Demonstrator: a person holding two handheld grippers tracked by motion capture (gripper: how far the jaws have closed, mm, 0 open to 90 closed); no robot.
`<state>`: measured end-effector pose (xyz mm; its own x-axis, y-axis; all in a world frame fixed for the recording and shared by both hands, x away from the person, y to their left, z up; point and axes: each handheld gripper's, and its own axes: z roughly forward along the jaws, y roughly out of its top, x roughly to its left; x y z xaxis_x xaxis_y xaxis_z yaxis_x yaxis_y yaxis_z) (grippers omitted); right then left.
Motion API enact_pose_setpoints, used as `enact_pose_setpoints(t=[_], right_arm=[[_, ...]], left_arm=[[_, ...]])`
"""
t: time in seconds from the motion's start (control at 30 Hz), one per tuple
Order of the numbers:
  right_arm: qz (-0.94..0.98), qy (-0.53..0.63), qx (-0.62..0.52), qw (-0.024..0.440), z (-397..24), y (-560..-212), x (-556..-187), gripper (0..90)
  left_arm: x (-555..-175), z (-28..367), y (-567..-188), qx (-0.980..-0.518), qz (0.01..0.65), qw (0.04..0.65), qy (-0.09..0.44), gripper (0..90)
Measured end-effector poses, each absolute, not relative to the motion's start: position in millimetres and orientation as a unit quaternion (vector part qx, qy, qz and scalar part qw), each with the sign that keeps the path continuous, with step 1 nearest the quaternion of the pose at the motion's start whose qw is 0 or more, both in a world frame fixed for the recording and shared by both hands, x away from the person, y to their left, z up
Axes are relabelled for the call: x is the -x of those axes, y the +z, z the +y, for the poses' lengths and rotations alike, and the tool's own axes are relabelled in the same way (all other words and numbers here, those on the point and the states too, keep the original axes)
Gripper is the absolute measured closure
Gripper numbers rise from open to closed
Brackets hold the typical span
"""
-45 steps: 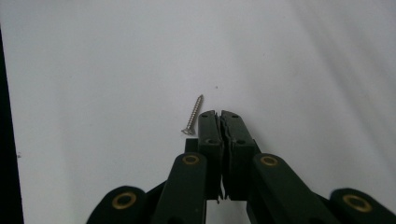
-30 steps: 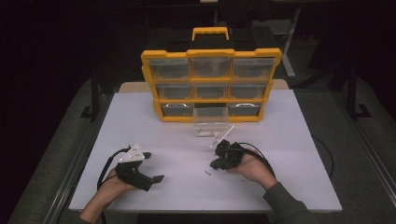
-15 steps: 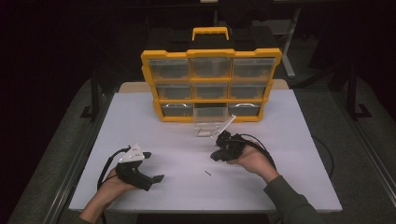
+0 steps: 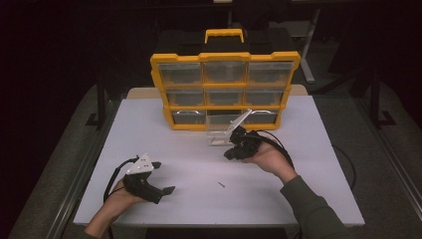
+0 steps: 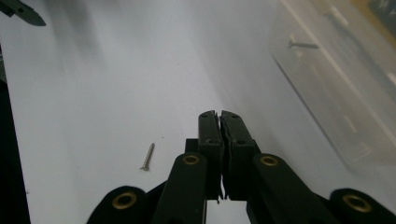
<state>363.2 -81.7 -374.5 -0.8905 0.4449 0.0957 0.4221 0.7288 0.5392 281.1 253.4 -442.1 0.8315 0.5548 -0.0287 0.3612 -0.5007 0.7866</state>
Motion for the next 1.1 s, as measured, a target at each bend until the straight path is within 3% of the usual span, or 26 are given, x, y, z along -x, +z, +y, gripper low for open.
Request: enact_pose_setpoints(t=[1.1], right_arm=[[0.915,0.301,-0.261,0.06,-81.9,-325.5,-408.9,86.1]], left_arm=[[-280.9,253.0,-442.4,-0.86,0.265,0.421,0.112,0.2]])
